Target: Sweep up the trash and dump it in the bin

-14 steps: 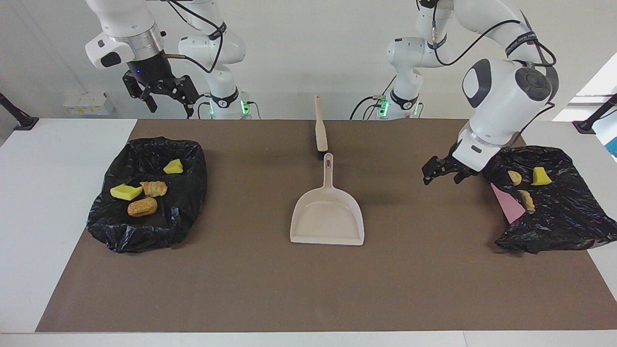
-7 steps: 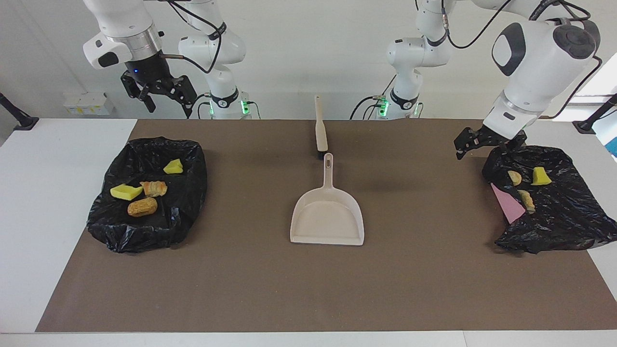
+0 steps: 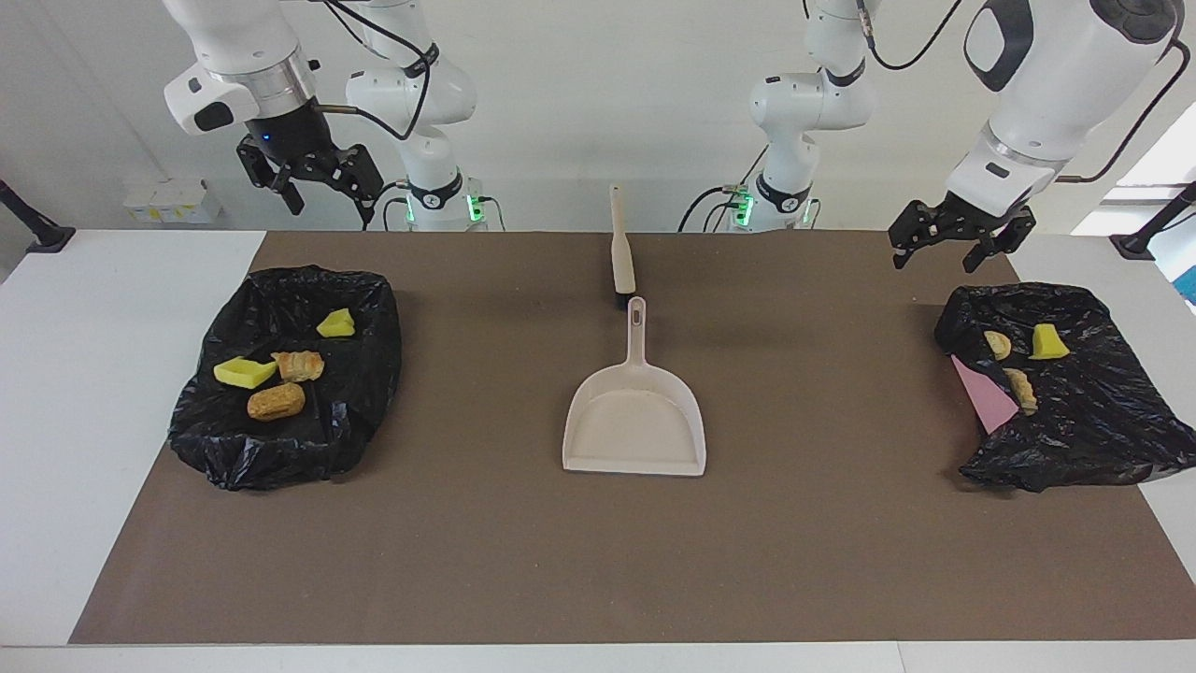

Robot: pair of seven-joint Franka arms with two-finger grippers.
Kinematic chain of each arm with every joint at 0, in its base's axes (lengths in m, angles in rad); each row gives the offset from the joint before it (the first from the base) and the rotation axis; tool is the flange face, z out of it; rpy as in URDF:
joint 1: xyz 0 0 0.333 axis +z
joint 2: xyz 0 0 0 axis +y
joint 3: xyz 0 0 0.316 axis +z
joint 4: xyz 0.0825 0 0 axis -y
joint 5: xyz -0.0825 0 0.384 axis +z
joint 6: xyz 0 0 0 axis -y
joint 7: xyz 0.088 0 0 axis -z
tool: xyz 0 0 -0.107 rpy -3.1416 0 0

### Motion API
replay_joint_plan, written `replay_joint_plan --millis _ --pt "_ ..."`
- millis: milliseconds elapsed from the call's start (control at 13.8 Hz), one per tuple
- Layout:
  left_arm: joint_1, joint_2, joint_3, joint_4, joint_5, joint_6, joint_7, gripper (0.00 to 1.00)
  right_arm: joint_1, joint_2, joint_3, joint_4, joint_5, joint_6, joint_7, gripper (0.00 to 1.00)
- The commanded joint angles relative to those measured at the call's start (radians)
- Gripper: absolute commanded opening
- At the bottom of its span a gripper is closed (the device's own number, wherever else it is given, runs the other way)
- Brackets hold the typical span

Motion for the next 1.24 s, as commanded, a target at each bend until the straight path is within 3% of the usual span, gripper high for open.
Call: replay_joint_plan --millis 0,1163 --pt "0.005 -0.048 -0.002 -0.063 0.0 0.034 0.018 1.0 -0.014 -0.015 0.003 -0.01 0.018 -0.02 -0.034 1.0" --pt "0.004 -0.037 0.005 -0.005 -0.041 0.019 0.046 1.0 -0.005 -0.017 0.006 -0.01 0.006 -0.021 -0.065 1.0"
